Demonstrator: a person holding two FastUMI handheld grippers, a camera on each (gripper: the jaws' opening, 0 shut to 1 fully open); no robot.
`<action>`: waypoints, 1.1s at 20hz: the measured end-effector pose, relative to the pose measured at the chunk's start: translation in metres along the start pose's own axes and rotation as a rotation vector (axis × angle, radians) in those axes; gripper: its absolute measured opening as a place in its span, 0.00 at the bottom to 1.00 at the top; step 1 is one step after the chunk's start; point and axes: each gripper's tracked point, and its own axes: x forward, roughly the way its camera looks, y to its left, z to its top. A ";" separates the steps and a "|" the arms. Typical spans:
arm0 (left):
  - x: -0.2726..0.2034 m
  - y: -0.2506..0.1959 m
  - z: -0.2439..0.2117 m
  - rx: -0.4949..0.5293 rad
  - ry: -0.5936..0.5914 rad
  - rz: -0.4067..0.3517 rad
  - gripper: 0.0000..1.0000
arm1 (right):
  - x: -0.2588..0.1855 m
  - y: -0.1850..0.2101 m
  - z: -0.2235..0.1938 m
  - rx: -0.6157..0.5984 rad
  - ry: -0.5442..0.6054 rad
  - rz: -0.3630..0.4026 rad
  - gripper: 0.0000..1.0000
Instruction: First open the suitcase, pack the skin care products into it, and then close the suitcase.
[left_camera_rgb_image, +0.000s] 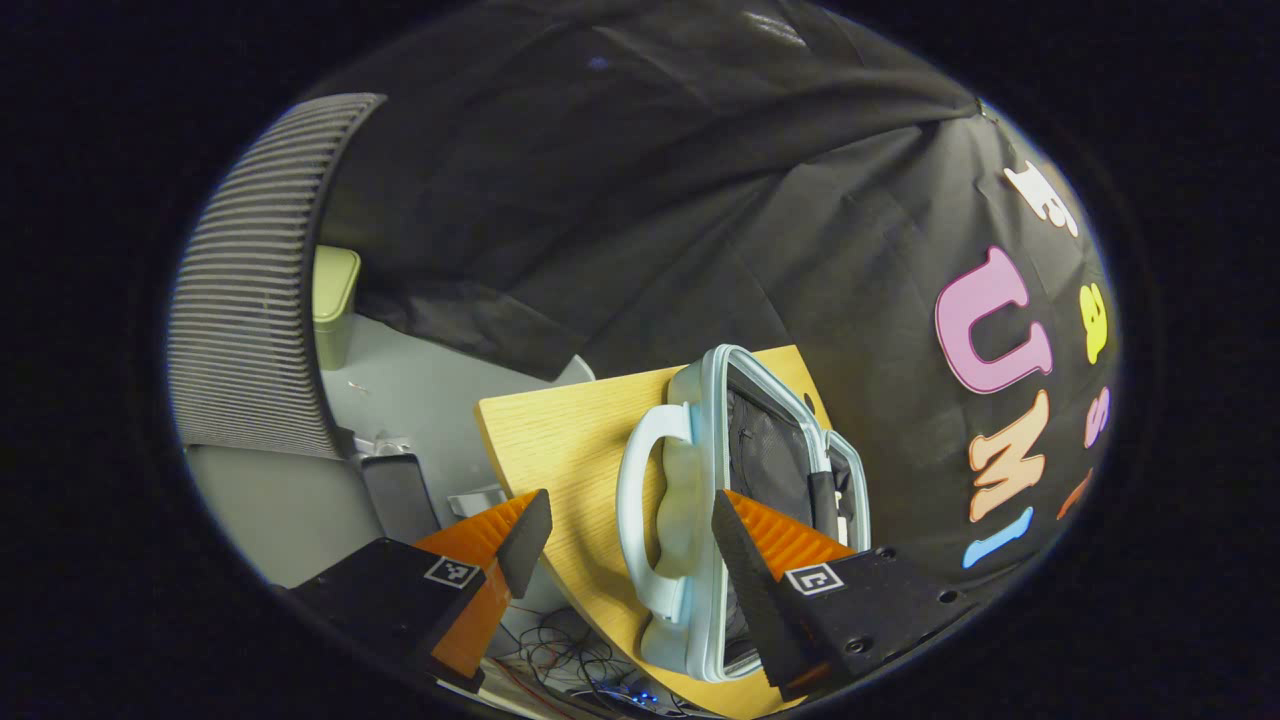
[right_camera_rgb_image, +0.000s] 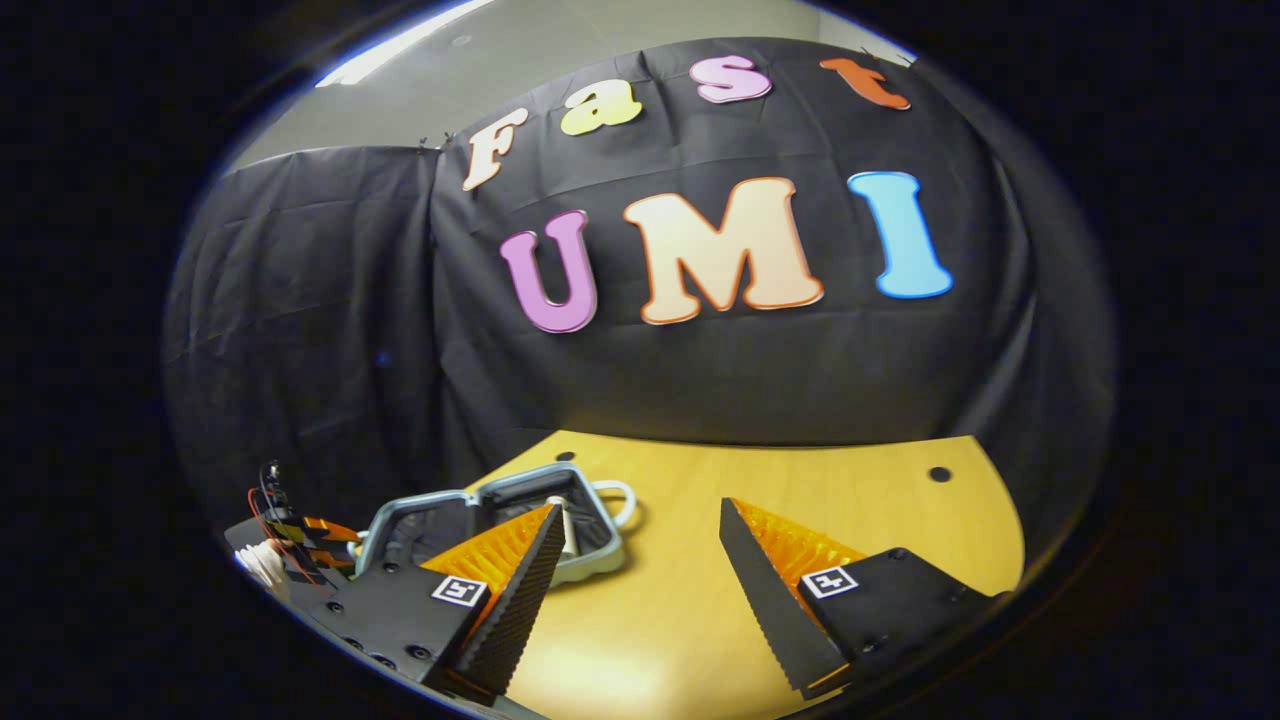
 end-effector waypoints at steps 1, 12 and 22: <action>0.004 -0.003 0.000 -0.024 0.005 -0.026 0.93 | -0.010 -0.013 0.003 -0.004 -0.001 -0.037 0.98; 0.008 -0.022 -0.005 -0.115 0.047 -0.067 0.01 | -0.056 -0.057 0.030 -0.003 -0.070 -0.176 0.98; -0.056 -0.245 0.033 0.166 0.003 -0.296 0.00 | -0.077 -0.093 0.028 0.042 -0.101 -0.251 0.98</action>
